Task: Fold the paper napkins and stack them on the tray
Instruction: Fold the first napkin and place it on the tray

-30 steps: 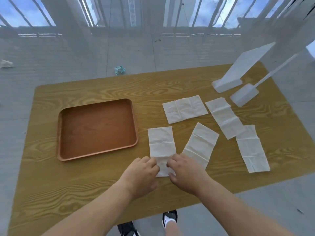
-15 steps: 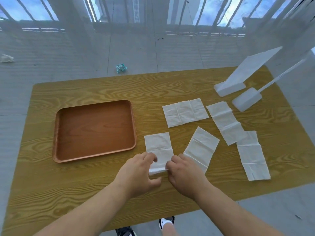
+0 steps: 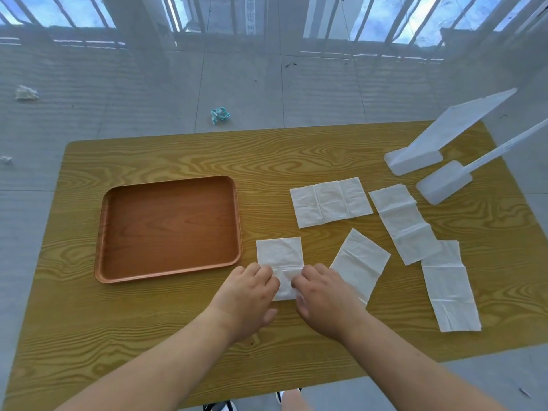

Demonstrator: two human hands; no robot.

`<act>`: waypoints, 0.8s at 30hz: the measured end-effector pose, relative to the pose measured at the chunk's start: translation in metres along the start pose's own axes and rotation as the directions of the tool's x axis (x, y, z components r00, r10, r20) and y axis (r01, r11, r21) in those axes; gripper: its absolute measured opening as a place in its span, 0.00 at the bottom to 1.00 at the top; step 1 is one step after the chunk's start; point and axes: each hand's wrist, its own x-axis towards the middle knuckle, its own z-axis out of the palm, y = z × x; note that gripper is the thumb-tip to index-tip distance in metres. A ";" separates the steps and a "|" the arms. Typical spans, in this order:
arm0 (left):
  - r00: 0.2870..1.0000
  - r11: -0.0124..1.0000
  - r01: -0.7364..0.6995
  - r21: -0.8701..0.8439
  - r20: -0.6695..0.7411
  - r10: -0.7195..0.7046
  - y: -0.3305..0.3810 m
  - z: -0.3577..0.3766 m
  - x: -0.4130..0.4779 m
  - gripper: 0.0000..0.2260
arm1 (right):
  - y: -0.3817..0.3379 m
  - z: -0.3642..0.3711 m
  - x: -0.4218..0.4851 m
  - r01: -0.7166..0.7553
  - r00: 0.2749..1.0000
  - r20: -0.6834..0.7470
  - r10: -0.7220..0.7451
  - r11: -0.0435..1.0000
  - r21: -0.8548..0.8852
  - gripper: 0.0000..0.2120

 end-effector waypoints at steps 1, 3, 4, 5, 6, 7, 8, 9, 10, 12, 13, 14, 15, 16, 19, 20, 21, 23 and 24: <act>1.000 1.000 -0.014 0.023 0.003 0.014 0.001 0.002 0.002 0.16 | 0.001 0.003 0.000 0.015 1.000 0.013 -0.015 1.000 -0.009 0.10; 0.999 0.999 -0.023 0.030 -0.025 0.024 0.001 0.004 0.006 0.08 | 0.001 0.005 0.000 0.021 1.000 0.018 -0.021 1.000 -0.006 0.13; 0.999 1.000 -0.018 0.022 -0.031 0.018 0.001 0.004 0.008 0.06 | 0.002 0.006 0.000 0.022 1.000 0.020 -0.022 1.000 -0.006 0.15; 1.000 1.000 -0.004 -0.001 -0.029 0.004 0.001 0.002 0.011 0.05 | 0.003 0.006 0.000 0.022 1.000 0.020 -0.022 1.000 -0.011 0.18; 0.999 0.999 0.020 -0.049 -0.026 -0.022 0.001 0.000 0.012 0.05 | 0.004 0.006 0.000 0.018 1.000 0.022 -0.018 1.000 -0.017 0.18; 0.998 0.991 0.054 -0.119 -0.025 -0.057 0.000 -0.002 0.013 0.05 | 0.004 0.005 0.000 0.012 1.000 0.024 -0.012 1.000 -0.021 0.17; 0.994 0.977 0.097 -0.191 -0.023 -0.103 -0.001 -0.005 0.013 0.07 | 0.004 0.003 0.001 0.005 1.000 0.027 -0.004 1.000 -0.021 0.14; 0.988 0.958 0.140 -0.250 -0.022 -0.151 -0.003 -0.007 0.012 0.08 | 0.004 0.001 0.002 -0.004 1.000 0.029 0.004 1.000 -0.019 0.11; 0.982 0.941 0.173 -0.291 -0.018 -0.186 -0.005 -0.010 0.012 0.09 | 0.005 -0.002 0.005 -0.017 0.999 0.032 0.017 1.000 -0.013 0.08; 0.973 0.917 0.211 -0.337 -0.021 -0.231 -0.009 -0.018 0.010 0.11 | 0.004 -0.009 0.011 -0.041 0.999 0.025 0.040 0.999 0.014 0.07; 0.966 0.908 0.229 -0.351 -0.034 -0.257 -0.011 -0.021 0.009 0.12 | 0.003 -0.013 0.015 -0.049 0.999 0.008 0.048 0.998 0.033 0.08; 0.956 0.902 0.247 -0.355 -0.061 -0.286 -0.014 -0.023 0.009 0.14 | 0.002 -0.017 0.020 -0.062 0.998 -0.015 0.063 0.997 0.053 0.09; 0.944 0.900 0.263 -0.349 -0.100 -0.314 -0.017 -0.025 0.010 0.17 | 0.002 -0.020 0.024 -0.082 0.995 -0.046 0.085 0.994 0.073 0.10; 0.930 0.899 0.275 -0.341 -0.144 -0.339 -0.020 -0.026 0.010 0.20 | 0.001 -0.023 0.029 -0.107 0.990 -0.084 0.115 0.990 0.093 0.11; 0.897 0.911 0.273 -0.308 -0.262 -0.357 -0.027 -0.025 0.012 0.22 | -0.002 -0.027 0.038 -0.183 0.960 -0.181 0.212 0.969 0.164 0.17; 0.904 0.928 0.255 -0.272 -0.274 -0.328 -0.028 -0.023 0.012 0.20 | -0.002 -0.027 0.039 -0.194 0.951 -0.205 0.232 0.963 0.187 0.18; 0.922 0.949 0.226 -0.222 -0.265 -0.282 -0.027 -0.021 0.012 0.19 | -0.002 -0.025 0.039 -0.195 0.946 -0.222 0.238 0.960 0.201 0.19; 0.968 0.984 0.152 -0.095 -0.185 -0.167 -0.022 -0.015 0.012 0.19 | -0.001 -0.021 0.036 -0.179 0.957 -0.197 0.213 0.967 0.180 0.16; 0.983 0.992 0.121 -0.032 -0.133 -0.124 -0.020 -0.012 0.012 0.20 | 0.001 -0.019 0.034 -0.167 0.969 -0.156 0.191 0.974 0.150 0.14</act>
